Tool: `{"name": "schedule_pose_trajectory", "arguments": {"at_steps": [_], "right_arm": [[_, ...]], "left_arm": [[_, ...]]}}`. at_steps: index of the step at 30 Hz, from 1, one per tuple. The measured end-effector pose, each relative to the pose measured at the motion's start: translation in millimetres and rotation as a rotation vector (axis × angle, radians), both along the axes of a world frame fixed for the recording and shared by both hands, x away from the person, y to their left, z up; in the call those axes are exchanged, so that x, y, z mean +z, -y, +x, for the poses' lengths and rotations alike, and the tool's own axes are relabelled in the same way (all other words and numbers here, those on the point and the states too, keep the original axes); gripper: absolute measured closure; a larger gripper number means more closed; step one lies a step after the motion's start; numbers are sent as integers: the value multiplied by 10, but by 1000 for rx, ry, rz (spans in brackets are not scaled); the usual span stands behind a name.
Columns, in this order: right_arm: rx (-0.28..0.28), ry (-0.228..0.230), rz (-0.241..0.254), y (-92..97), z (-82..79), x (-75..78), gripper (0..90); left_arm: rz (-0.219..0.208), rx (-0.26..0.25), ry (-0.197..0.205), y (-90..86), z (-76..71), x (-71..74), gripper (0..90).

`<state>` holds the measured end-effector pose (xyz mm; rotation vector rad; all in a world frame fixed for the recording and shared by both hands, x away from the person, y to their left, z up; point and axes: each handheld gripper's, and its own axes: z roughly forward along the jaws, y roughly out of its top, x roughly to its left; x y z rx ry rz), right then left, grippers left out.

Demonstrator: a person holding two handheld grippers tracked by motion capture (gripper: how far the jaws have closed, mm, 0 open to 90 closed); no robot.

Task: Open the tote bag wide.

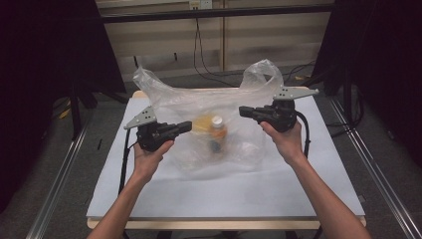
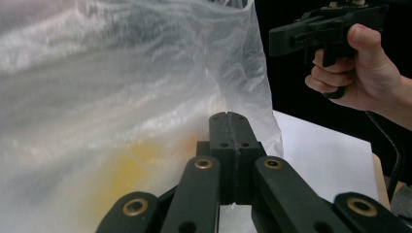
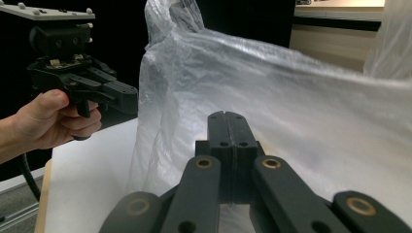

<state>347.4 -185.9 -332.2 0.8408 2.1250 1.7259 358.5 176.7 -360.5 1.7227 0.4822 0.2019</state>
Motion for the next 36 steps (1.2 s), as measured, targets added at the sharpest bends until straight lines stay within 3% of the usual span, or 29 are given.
{"name": "schedule_pose_trajectory", "arguments": {"at_steps": [5, 13, 15, 18, 21, 26, 27, 29, 30, 34, 36], "right_arm": [[-7, 3, -3, -85, 120, 102, 900], [-42, 4, -6, -183, 322, 279, 900], [-54, 6, -13, -195, 367, 340, 900], [-69, 4, -29, -226, 442, 409, 900], [-85, -4, -53, -267, 525, 457, 900], [-103, -11, -53, -282, 614, 535, 900], [-122, -28, -83, -297, 659, 517, 900], [-119, -44, -73, -297, 679, 473, 900], [-112, -49, -78, -302, 682, 443, 900], [-95, -68, -114, -343, 666, 337, 900], [-91, -73, -138, -373, 643, 269, 900]], "left_arm": [[-15, -7, 16, 62, 49, 129, 900], [-13, -3, 56, 182, 204, 453, 900], [-21, -5, 66, 226, 281, 598, 900], [-33, -4, 68, 258, 352, 680, 900], [-25, 24, 57, 326, 524, 782, 900], [2, 51, 29, 372, 689, 789, 900], [35, 71, 17, 394, 723, 741, 900], [53, 65, 12, 418, 726, 706, 900], [89, 54, 10, 460, 723, 633, 900], [92, 41, -13, 473, 719, 533, 900], [115, 33, -18, 489, 700, 470, 900]]}}
